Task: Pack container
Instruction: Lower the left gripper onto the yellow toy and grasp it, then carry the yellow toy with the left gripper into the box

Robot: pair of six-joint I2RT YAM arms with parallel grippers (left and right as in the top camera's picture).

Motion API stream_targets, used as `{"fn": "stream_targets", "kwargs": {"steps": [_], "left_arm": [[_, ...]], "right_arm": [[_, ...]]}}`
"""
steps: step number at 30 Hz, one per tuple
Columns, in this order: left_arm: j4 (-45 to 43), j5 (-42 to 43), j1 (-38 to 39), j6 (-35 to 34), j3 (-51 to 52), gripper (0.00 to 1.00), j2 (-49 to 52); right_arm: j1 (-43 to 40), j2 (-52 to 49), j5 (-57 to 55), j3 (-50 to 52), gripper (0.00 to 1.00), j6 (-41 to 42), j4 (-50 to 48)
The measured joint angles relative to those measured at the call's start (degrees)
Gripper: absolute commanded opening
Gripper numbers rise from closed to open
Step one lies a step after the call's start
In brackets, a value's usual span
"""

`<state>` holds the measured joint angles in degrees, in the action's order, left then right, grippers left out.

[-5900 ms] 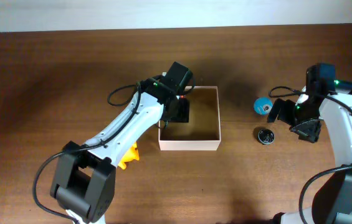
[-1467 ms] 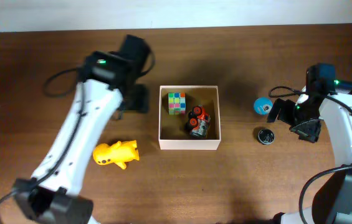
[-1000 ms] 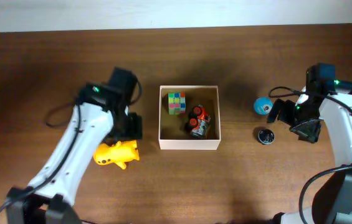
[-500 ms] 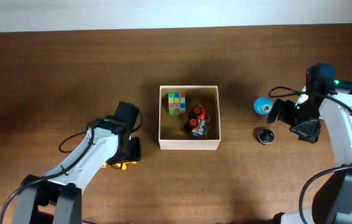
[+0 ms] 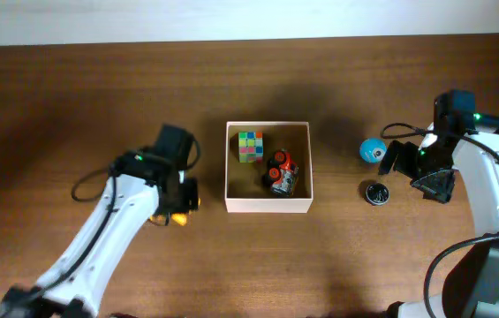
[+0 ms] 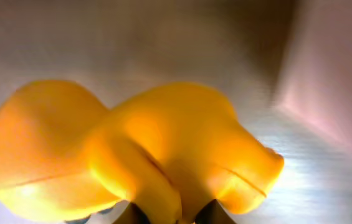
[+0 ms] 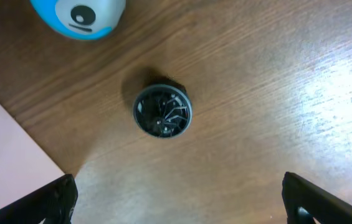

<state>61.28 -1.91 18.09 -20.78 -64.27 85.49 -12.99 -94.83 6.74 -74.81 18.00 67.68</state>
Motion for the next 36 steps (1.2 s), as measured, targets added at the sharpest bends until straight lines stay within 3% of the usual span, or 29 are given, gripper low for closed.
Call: {"fn": "stream_targets", "kwargs": {"steps": [7, 13, 20, 28, 31, 36], "left_arm": [[1.5, 0.0, 5.0, 2.4, -18.7, 0.04, -4.3], [-8.5, 0.0, 11.8, 2.8, -20.1, 0.05, -3.3], [-12.5, 0.1, 20.2, 0.8, -20.1, 0.10, 9.0], [-15.6, 0.5, 23.4, -5.9, -20.0, 0.41, 19.9], [-15.5, 0.5, 23.9, -7.2, -20.2, 0.59, 20.0], [-9.7, -0.1, 24.0, -7.5, -24.9, 0.67, 20.0]], "right_arm": [[0.0, 0.0, 0.0, 0.0, 0.99, 0.0, 0.0], [0.0, 0.0, 0.0, 0.0, 0.99, 0.0, 0.0], [0.0, 0.0, 0.0, 0.0, 0.99, 0.0, 0.0], [0.0, 0.0, 0.0, 0.0, 0.99, 0.0, 0.0], [0.0, 0.0, 0.0, 0.0, 0.99, 0.0, 0.0], [0.0, 0.0, 0.0, 0.0, 0.99, 0.0, 0.2]]}}
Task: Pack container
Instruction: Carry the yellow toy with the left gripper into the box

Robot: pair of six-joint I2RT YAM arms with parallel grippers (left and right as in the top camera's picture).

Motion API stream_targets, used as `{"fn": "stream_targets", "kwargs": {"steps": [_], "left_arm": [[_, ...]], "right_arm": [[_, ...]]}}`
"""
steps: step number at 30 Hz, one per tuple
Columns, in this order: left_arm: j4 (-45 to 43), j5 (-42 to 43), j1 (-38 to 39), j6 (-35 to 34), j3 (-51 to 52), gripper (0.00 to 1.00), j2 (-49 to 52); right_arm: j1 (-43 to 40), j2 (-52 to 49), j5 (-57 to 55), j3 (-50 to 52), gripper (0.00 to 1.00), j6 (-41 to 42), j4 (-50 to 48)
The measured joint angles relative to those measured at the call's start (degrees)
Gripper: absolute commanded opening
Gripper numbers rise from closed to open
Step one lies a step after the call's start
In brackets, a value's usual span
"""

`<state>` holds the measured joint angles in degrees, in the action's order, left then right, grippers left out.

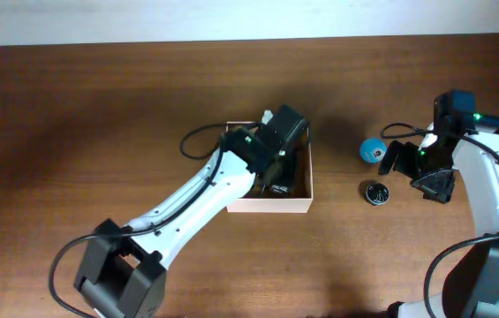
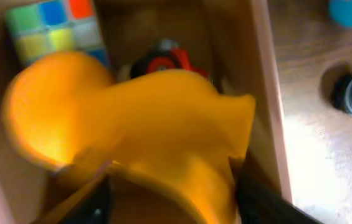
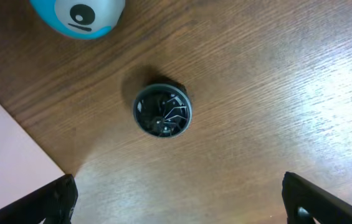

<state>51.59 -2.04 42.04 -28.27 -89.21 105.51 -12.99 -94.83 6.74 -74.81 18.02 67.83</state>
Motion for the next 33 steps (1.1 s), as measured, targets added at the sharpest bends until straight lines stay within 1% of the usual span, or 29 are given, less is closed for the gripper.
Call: {"fn": "stream_targets", "kwargs": {"steps": [2, 6, 9, 11, 12, 15, 18, 23, 27, 30, 31, 33], "left_arm": [[5.5, -1.5, 0.0, 0.4, -5.0, 0.67, 0.2], [11.3, -5.1, 0.0, 1.3, -14.2, 0.67, 0.2], [12.8, -7.8, 0.0, 1.9, -18.6, 0.67, 0.0], [12.9, -9.7, 0.0, 2.3, -19.3, 0.70, 0.0], [12.8, -10.8, 0.0, 2.4, -19.3, 0.70, 0.0], [10.6, -13.2, 0.0, 2.8, -19.3, 0.70, 0.9], [7.3, -14.7, 0.0, 3.9, -19.3, 0.66, 4.4], [1.0, -15.4, 0.0, 8.2, -19.3, 0.66, 13.5], [-3.3, -15.6, 0.0, 11.9, -19.2, 0.64, 16.7], [-4.3, -15.8, -0.2, 13.8, -19.2, 0.63, 16.9], [-4.1, -15.8, -0.2, 14.2, -19.2, 0.61, 16.9], [-1.9, -15.6, -0.3, 14.7, -19.3, 0.59, 16.9]], "right_arm": [[0.0, 0.0, 0.0, 0.0, 0.99, 0.0, 0.2], [0.0, 0.0, 0.0, 0.0, 0.99, 0.0, 0.3], [0.0, 0.0, 0.0, 0.0, 0.99, 0.0, 0.3], [0.0, 0.0, 0.0, 0.0, 0.99, 0.0, 0.3], [0.0, 0.0, 0.0, 0.0, 0.99, 0.0, 0.3], [0.0, 0.0, 0.0, 0.0, 0.99, 0.0, 0.3], [0.0, 0.0, 0.0, 0.0, 0.98, 0.0, 0.3], [0.0, 0.0, 0.0, 0.0, 0.99, 0.0, 0.5], [0.0, 0.0, 0.0, 0.0, 0.99, 0.0, 0.6], [0.0, 0.0, 0.0, 0.0, 0.99, 0.0, 0.9], [0.0, 0.0, 0.0, 0.0, 0.99, 0.0, 0.9], [0.0, 0.0, 0.0, 0.0, 0.99, 0.0, 1.0]]}}
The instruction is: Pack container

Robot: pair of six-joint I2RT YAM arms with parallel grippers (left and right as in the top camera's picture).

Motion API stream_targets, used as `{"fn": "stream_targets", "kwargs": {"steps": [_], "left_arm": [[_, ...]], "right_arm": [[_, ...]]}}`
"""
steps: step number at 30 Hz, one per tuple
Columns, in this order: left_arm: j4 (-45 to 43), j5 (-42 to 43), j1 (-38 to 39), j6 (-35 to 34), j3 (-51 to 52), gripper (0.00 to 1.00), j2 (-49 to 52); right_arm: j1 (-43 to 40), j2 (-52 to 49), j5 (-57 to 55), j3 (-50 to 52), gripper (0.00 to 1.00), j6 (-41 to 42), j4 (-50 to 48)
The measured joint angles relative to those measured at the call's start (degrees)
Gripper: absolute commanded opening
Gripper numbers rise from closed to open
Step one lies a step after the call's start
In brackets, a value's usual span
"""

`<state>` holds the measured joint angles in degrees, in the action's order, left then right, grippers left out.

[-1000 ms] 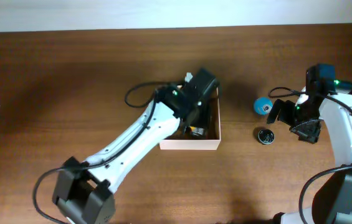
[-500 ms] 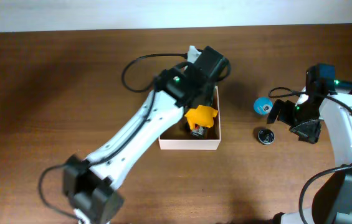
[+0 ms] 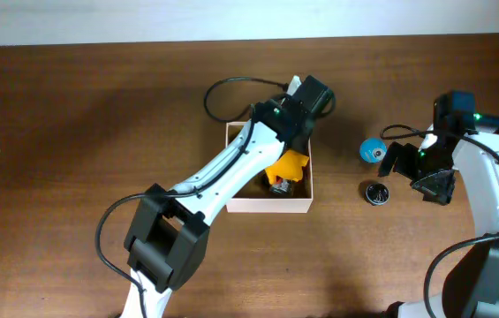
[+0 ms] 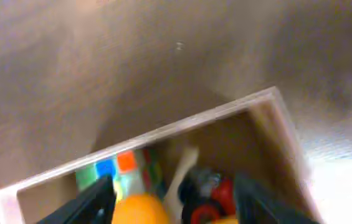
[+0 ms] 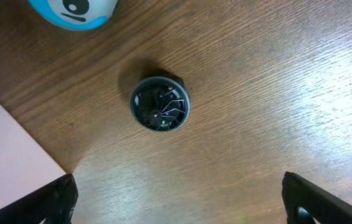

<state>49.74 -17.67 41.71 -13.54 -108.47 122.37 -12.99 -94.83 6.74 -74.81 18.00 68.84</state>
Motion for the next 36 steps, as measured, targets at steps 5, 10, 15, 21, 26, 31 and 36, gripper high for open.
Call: {"fn": "stream_targets", "kwargs": {"steps": [5, 10, 15, 21, 26, 31, 36], "left_arm": [[10.4, 1.9, -0.1, -0.2, 0.0, 0.59, 0.0], [18.0, 3.5, -0.1, -2.2, -0.2, 0.57, 0.0], [22.0, 5.2, -0.3, -4.1, -0.5, 0.58, -0.3], [23.8, 8.3, -0.3, -5.4, -0.5, 0.59, -6.1], [23.7, 9.4, -0.3, -6.0, -1.0, 0.59, -12.4], [23.5, 9.9, -0.3, -6.0, -1.2, 0.59, -13.7], [23.5, 10.1, -0.3, -6.0, -1.2, 0.59, -13.6]], "right_arm": [[0.0, 0.0, 0.0, 0.0, 0.99, 0.0, 0.1], [0.0, 0.0, 0.0, 0.0, 0.99, 0.0, -0.1], [0.0, 0.0, 0.0, 0.0, 0.99, 0.0, -0.1], [0.0, 0.0, 0.0, 0.0, 0.99, 0.0, -0.5], [0.0, 0.0, 0.0, 0.0, 0.99, 0.0, -0.5], [0.0, 0.0, 0.0, 0.0, 0.99, 0.0, -0.5], [0.0, 0.0, 0.0, 0.0, 0.99, 0.0, -0.5]]}}
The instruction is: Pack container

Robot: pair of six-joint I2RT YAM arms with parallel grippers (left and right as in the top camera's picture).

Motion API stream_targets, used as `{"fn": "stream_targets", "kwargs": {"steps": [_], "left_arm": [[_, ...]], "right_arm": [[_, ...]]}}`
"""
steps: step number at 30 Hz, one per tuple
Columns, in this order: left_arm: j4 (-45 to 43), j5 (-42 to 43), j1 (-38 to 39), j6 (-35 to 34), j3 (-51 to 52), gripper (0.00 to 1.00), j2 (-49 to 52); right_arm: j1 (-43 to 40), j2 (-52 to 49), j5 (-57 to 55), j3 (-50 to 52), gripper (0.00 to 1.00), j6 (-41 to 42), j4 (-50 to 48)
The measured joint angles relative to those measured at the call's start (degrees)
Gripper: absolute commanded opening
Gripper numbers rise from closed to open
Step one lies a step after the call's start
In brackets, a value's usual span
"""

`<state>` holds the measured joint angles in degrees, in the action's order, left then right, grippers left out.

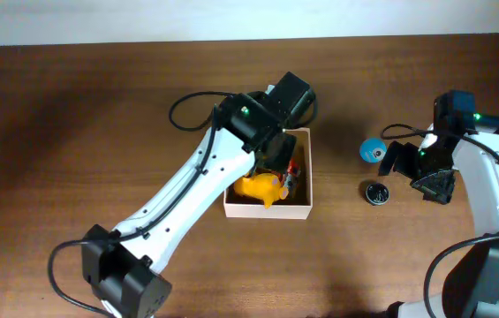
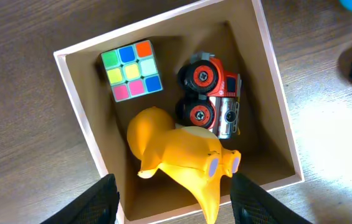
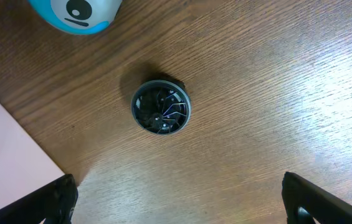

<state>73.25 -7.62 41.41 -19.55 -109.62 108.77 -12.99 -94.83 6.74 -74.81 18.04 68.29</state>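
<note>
The shallow white box [image 2: 76, 102] holds a Rubik's cube [image 2: 131, 70], a red toy truck [image 2: 212, 96] and a yellow rubber duck [image 2: 176, 152]. My left gripper [image 2: 180, 208] hangs open above the box's near side, touching nothing. In the overhead view the duck [image 1: 258, 188] lies at the front of the box [image 1: 271, 209]. A black round piece [image 3: 160, 114] and a blue ball with an eye [image 3: 77, 11] rest on the table right of the box. My right gripper [image 3: 179, 205] stands open above the wood just short of the black piece.
Brown wooden table [image 1: 72, 132]. The left arm [image 1: 205, 185] stretches across the box's left half in the overhead view. The pink-white corner of the box [image 3: 1, 162] shows at the left of the right wrist view.
The left gripper has moved from the box's far right corner to above the box. The duck now lies at the box's front left, not its right side. The right arm is still.
The left gripper was shut on the duck on the table left of the box. Then it held the duck over the box's contents. Then the duck lay in the box with the gripper open at the far edge; now the gripper hangs over the box. The right arm stayed put.
</note>
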Motion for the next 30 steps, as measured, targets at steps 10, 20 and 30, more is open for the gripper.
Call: {"fn": "stream_targets", "kwargs": {"steps": [10, 20, 30], "left_arm": [[-2.5, 2.1, 3.4, -0.7, 4.4, 0.59, 2.9], [-10.9, 7.3, 6.5, -1.1, 8.1, 0.57, 7.6], [-14.7, 12.2, 6.6, -1.0, 8.1, 0.55, 7.6]], "right_arm": [[0.0, 0.0, 0.0, 0.0, 0.99, 0.0, 0.0], [0.0, 0.0, 0.0, 0.0, 0.99, 0.0, 0.0], [0.0, 0.0, 0.0, 0.0, 0.99, 0.0, 0.0]]}}
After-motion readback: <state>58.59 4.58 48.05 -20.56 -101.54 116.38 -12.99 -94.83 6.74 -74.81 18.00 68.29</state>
